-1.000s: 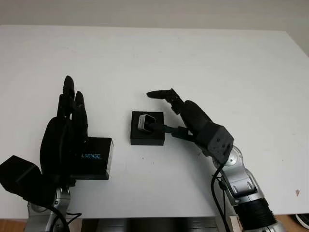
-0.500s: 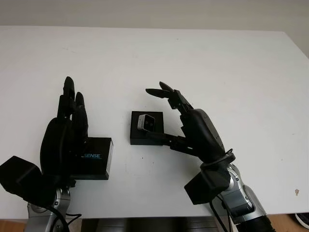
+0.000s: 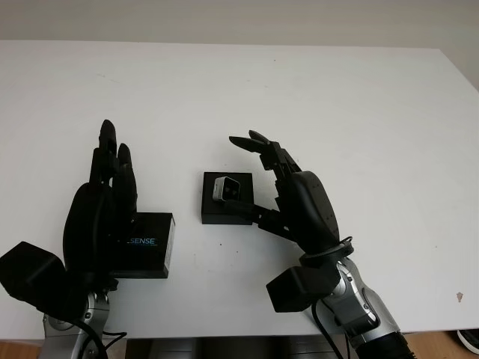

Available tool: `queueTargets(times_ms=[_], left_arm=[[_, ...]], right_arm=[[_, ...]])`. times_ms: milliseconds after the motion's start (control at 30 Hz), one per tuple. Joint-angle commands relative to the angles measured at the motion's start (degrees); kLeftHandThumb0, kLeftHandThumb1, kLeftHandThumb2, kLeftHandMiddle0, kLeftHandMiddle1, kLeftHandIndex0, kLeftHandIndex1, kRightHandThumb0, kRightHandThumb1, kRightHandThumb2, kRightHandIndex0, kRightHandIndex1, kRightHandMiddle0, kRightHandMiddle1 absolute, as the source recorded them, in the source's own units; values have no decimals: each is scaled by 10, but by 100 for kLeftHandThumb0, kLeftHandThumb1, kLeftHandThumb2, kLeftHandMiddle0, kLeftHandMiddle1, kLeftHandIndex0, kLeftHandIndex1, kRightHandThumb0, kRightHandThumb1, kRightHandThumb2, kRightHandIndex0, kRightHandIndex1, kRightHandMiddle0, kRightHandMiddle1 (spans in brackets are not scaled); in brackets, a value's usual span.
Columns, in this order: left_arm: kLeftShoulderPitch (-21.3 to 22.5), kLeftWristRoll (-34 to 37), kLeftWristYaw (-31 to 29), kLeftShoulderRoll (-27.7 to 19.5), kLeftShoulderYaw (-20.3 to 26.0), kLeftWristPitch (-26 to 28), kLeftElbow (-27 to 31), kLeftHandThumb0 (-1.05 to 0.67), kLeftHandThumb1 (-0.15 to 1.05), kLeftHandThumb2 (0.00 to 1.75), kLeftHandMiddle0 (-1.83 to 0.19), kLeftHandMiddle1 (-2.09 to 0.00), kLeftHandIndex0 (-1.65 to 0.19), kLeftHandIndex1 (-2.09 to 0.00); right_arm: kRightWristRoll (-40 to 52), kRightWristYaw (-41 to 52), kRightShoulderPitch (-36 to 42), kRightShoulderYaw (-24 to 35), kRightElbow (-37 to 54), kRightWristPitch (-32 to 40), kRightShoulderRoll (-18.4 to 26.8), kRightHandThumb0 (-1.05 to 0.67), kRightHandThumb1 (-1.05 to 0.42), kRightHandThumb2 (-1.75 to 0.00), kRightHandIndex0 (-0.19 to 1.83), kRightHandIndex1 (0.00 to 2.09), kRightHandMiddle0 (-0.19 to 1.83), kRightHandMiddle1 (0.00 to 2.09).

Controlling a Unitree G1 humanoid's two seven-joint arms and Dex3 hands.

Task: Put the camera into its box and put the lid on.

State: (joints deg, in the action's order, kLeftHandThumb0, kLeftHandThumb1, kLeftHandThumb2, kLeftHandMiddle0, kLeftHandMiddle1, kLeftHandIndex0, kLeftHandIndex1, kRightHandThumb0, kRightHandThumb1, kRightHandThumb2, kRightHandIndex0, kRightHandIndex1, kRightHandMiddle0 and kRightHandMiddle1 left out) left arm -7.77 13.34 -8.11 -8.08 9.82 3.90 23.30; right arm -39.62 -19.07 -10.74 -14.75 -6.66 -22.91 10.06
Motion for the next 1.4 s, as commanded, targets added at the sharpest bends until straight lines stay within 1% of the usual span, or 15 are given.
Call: queueTargets(times_ms=[0, 200, 300, 400, 500, 567, 800, 1067, 1200, 1367], left_arm=[[-7, -2, 2, 4, -3, -2, 11, -78, 105, 61, 19, 0, 19, 0], [-8, -2, 0, 3, -3, -6, 7, -77, 105, 61, 19, 0, 19, 0], [-6, -3, 1, 4, -3, -5, 7, -77, 105, 61, 19, 0, 19, 0], [-4, -6, 2, 2, -3, -4, 8, -78, 105, 62, 19, 0, 19, 0], [-2, -2, 0, 3, -1, -6, 5, -78, 105, 61, 19, 0, 19, 0], [-1, -2, 1, 3, -2, -6, 5, -78, 105, 61, 19, 0, 19, 0], [-4, -1, -2, 5, -3, -8, 5, -78, 105, 62, 19, 0, 19, 0], [-5, -6, 1, 7, -5, -11, 3, -78, 105, 61, 19, 0, 19, 0], [-3, -4, 1, 8, -6, -10, 0, -78, 105, 61, 19, 0, 19, 0], [-2, -5, 0, 7, -7, -14, -5, -78, 105, 61, 19, 0, 19, 0]], right_arm=[[5, 2, -3, -3, -5, 7, -4, -54, -100, -6, 21, 25, -3, 88], [12, 22, -2, -6, 3, 23, 1, -56, -99, -5, 19, 28, -3, 91], [19, 31, 1, -8, 6, 19, 2, -56, -99, -5, 16, 34, -5, 99], [21, 39, 7, -10, 13, 21, 3, -57, -99, -5, 9, 48, -9, 106], [23, 43, 15, -15, 14, 13, 5, -58, -98, -5, -3, 72, -10, 110], [23, 43, 18, -17, 14, 11, 6, -58, -97, -5, -6, 78, -10, 111], [7, 23, 21, -30, -5, 7, 8, -57, -96, -5, -10, 85, -14, 114], [-10, -14, -9, -39, -62, 15, 1, -52, -97, -6, -14, 100, -14, 122], [-1, -12, -17, -40, -70, 25, -4, -53, -101, -7, -15, 104, -16, 122], [27, 13, -22, -36, -67, 44, -11, -55, -102, -6, -17, 104, -17, 122]])
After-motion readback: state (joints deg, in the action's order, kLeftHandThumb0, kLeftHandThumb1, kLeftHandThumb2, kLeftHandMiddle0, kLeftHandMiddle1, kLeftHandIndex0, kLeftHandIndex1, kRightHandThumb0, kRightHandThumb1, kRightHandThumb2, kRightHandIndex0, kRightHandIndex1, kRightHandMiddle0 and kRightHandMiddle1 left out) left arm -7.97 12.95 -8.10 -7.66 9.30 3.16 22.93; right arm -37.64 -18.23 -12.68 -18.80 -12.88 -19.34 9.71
